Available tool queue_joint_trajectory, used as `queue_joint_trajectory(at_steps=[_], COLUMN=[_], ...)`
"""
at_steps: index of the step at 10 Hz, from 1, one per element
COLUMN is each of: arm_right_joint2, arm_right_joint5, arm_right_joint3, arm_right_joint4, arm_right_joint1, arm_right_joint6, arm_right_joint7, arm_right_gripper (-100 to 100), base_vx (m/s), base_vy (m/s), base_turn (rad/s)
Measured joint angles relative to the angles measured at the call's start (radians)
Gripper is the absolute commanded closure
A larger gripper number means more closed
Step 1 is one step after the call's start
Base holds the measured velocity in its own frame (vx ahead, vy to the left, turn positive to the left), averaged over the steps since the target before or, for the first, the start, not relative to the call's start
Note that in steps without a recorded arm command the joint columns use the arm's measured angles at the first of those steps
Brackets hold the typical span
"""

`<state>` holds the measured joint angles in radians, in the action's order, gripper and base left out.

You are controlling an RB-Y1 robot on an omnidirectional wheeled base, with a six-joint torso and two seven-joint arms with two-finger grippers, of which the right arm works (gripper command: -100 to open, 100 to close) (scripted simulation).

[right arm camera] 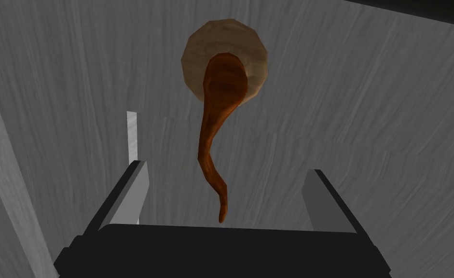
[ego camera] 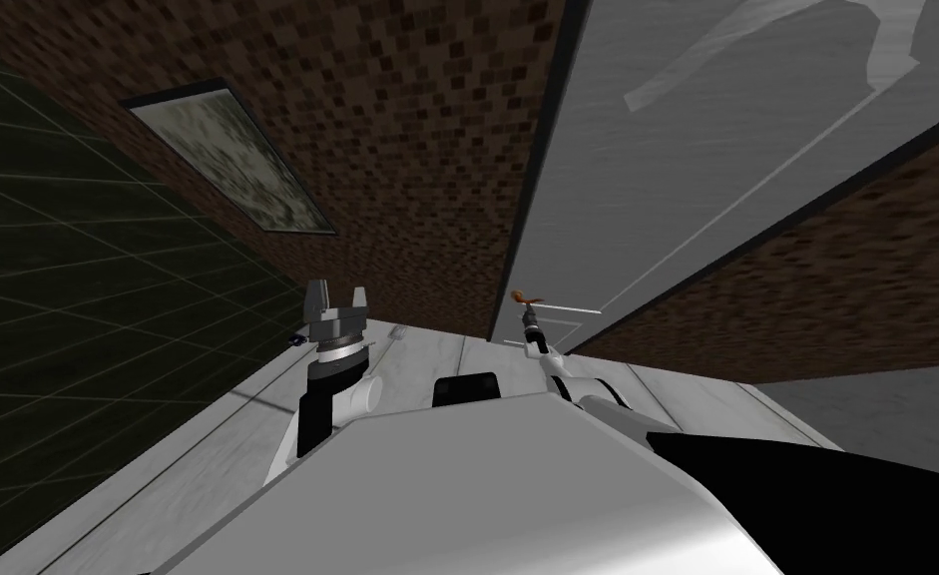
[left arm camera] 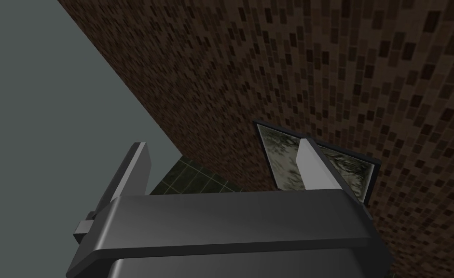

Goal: Pull the door open

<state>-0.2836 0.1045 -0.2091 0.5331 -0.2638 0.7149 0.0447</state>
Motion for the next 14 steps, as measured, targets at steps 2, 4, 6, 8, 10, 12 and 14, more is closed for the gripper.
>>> queue_joint_trajectory(at_steps=[2,4,6,8,10,12,14], arm_right_joint2=[-0.028,-0.054,-0.064,-0.064,-0.063,-0.062,-0.072], arm_right_joint5=[0.008,0.014,0.017,0.018,0.017,0.017,0.011], arm_right_joint3=[-0.010,-0.018,-0.021,-0.022,-0.021,-0.021,-0.010], arm_right_joint4=[-0.043,-0.051,-0.045,-0.045,-0.047,-0.048,-0.049], arm_right_joint1=[0.002,0.018,0.026,0.025,0.026,0.028,0.027], arm_right_joint6=[0.032,0.043,0.041,0.042,0.041,0.040,0.047], arm_right_joint7=[0.021,0.041,0.050,0.051,0.050,0.050,0.066], arm_right_gripper=[-100,-100,100,100,100,100,100], base_vx=[0.197,0.186,0.034,-0.025,-0.012,-0.054,-0.175], base_vy=[-0.020,-0.044,-0.011,0.007,0.002,-0.010,-0.048], base_turn=[0.153,0.076,0.002,-0.003,0.000,0.038,0.094])
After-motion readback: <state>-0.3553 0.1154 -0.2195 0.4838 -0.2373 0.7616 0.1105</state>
